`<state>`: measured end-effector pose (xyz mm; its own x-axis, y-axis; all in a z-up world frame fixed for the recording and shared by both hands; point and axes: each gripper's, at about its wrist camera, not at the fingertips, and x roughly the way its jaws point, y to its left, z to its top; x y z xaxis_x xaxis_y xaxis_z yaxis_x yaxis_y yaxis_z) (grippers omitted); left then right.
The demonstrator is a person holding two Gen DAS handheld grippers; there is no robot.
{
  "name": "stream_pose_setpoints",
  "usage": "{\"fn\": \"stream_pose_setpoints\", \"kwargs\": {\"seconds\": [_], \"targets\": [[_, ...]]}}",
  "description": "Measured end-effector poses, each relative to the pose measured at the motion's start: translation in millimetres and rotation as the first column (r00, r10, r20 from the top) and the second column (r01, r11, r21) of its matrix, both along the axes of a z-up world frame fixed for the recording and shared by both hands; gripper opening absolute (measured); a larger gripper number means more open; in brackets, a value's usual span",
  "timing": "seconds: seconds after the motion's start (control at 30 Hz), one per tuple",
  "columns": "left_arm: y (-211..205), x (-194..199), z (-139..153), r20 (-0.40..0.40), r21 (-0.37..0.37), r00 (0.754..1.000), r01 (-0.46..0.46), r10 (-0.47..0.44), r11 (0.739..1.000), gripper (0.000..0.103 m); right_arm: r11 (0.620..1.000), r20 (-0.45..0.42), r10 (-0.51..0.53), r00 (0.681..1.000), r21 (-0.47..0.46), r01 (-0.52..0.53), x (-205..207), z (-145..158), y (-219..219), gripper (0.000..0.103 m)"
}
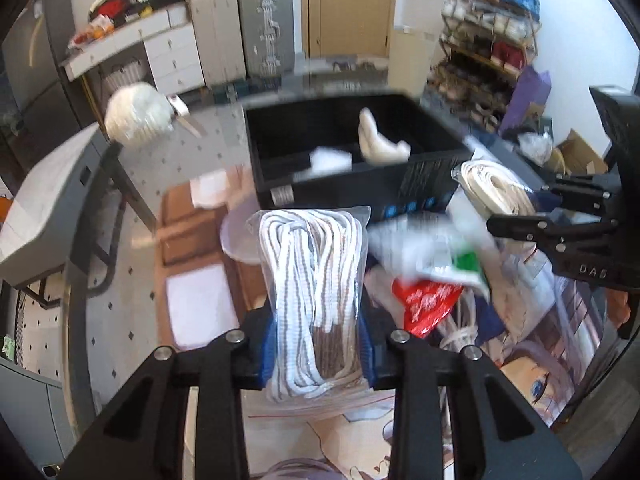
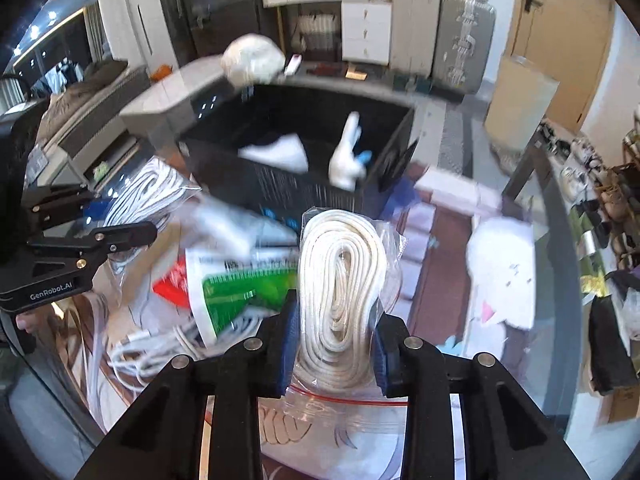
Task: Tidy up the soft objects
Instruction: 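Lift both bagged ropes up toward the black box with both grippers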
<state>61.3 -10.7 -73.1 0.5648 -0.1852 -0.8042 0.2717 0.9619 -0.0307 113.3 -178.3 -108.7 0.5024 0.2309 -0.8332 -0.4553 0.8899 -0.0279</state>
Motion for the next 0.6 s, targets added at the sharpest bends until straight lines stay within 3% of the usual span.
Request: {"fn": "stream_pose_setpoints", "kwargs": {"seconds": [0.2, 0.3, 0.43, 0.5, 0.6], "targets": [[7, -11, 33, 0.185, -0.026, 0.983, -0.013, 0.018, 1.000, 0.031, 0.997, 0.154, 0.009, 0.988, 0.069, -0.020, -13, 28, 2, 0.031], [7, -17, 45, 0.255, -0.034, 0.967, -0.007, 0.016, 0.999, 0.031, 0.993, 0.264, 0.023, 0.964, 0.109, -0.054, -25, 47, 2, 0.031], [7, -30, 59, 0.362, -0.052, 0.932, 0.007, 0.012, 0.999, 0.031, 0.983, 0.432, 0.050, 0.901, 0.140, -0.122, -46, 71, 6, 0.031], [8, -40, 68, 0.435, -0.058, 0.900, 0.004, 0.022, 0.998, 0.032, 0.977, 0.538, 0.047, 0.841, 0.151, -0.151, -62, 82, 4, 0.031], [18, -59, 86, 0.552, -0.097, 0.832, -0.006, 0.059, 0.995, 0.032, 0.972, 0.650, 0.071, 0.756, 0.126, -0.199, -87, 98, 7, 0.031]]}}
